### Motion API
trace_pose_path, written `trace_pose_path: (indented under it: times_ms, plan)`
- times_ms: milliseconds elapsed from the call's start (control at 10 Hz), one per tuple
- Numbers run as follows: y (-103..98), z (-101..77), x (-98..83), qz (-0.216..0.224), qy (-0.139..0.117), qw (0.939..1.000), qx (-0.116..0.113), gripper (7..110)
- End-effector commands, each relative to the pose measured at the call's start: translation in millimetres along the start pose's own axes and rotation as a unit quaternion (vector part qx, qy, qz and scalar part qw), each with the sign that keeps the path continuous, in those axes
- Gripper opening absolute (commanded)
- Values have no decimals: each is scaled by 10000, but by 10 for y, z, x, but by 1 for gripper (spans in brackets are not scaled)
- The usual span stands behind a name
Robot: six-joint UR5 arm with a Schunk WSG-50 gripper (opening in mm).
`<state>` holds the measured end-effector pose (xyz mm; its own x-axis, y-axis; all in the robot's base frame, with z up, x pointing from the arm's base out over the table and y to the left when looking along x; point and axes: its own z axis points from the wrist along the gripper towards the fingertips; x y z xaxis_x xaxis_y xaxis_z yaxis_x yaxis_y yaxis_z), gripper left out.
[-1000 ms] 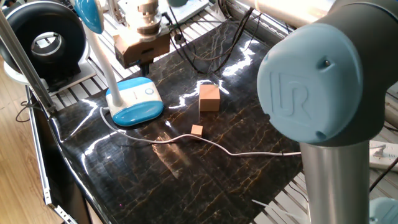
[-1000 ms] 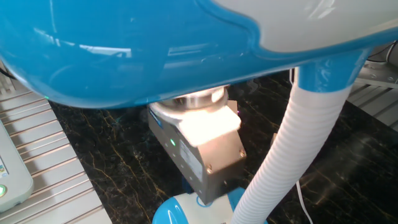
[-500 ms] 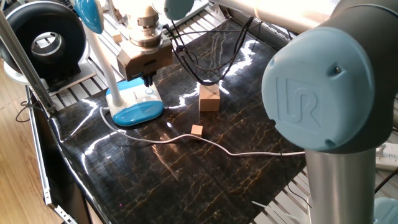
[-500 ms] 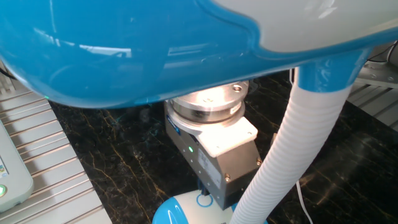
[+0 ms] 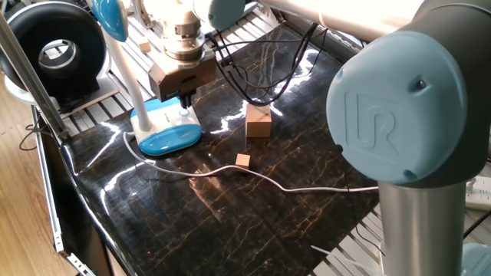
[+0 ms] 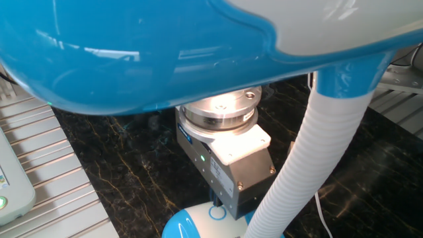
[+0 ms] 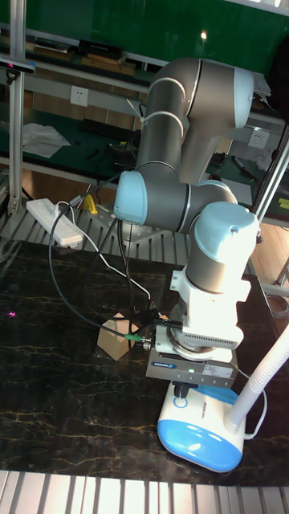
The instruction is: Turn off the desk lamp by pressing the button
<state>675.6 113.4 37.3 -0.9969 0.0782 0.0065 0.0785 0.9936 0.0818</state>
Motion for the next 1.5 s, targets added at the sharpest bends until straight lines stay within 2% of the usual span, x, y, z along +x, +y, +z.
trace_pose_path:
  times_ms: [0,200,700,1400]
  plan:
    - [23,43,-27,25,-32,9999,-111,7]
    - [-26,86,-67,17,-91,9999,-47,7]
    - [52,109,-20,56,-104,9999,-79,7]
    - [31,179,-17,56,-106,9999,-56,7]
